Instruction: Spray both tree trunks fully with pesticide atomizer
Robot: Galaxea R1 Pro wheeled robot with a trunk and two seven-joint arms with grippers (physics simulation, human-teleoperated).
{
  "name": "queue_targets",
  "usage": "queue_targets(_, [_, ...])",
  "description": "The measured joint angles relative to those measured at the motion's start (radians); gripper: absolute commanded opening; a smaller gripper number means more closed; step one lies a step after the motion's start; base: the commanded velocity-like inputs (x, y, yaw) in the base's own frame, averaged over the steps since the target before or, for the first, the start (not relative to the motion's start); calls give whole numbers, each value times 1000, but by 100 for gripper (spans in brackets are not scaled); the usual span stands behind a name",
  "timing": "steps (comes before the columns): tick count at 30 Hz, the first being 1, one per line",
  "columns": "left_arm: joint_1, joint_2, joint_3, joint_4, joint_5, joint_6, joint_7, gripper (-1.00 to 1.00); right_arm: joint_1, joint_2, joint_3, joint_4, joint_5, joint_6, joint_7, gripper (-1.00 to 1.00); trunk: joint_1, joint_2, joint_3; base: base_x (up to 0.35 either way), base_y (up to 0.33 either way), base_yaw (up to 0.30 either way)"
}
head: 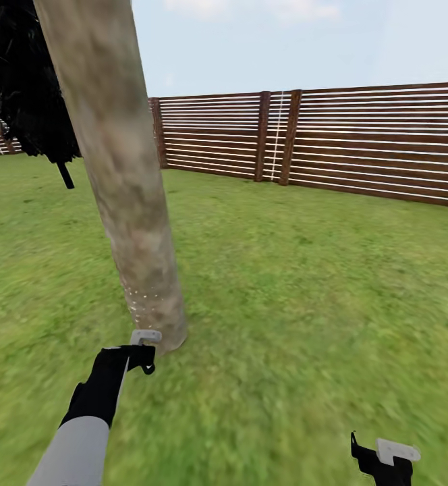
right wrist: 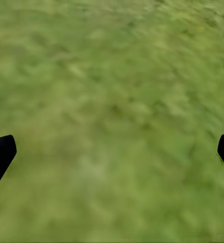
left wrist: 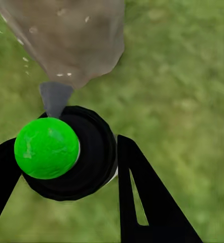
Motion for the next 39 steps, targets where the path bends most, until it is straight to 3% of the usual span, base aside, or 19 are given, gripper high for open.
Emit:
queue_targets(2, [0, 0, 40, -7, 0, 0, 3, -100, 0, 0, 0, 0, 0, 0, 0, 100, 0, 0, 0, 175, -241, 63])
queue_targets(4, [0, 0, 52, -9, 4, 1, 4, -100, 0, 0, 1, 1, 0, 0, 0, 100, 0, 0, 0, 124, -249, 213])
queue_targets(17, [-1, 0, 55, -10, 3, 1, 4, -100, 0, 0, 1, 1, 0, 0, 0, 100, 0, 0, 0, 6, -272, 274])
queue_targets(28, [0, 0, 56, 3, 0, -1, 6, -100, 0, 0, 1, 1, 0, 0, 0, 100, 0, 0, 0, 59, -273, 80])
queue_targets(31, [49, 23, 57, 5, -10, -3, 6, -100, 0, 0, 0, 1, 0, 0, 0, 100, 0, 0, 0, 131, -262, 261])
queue_targets(37, [140, 32, 59, 5, -8, -3, 6, -100, 0, -1, 0, -1, -1, 0, 0, 100, 0, 0, 0, 229, -196, 53])
queue_targets(39, [155, 54, 59, 5, -11, -3, 6, -100, 0, -2, -1, -2, 0, 0, 0, 100, 0, 0, 0, 240, -186, 1])
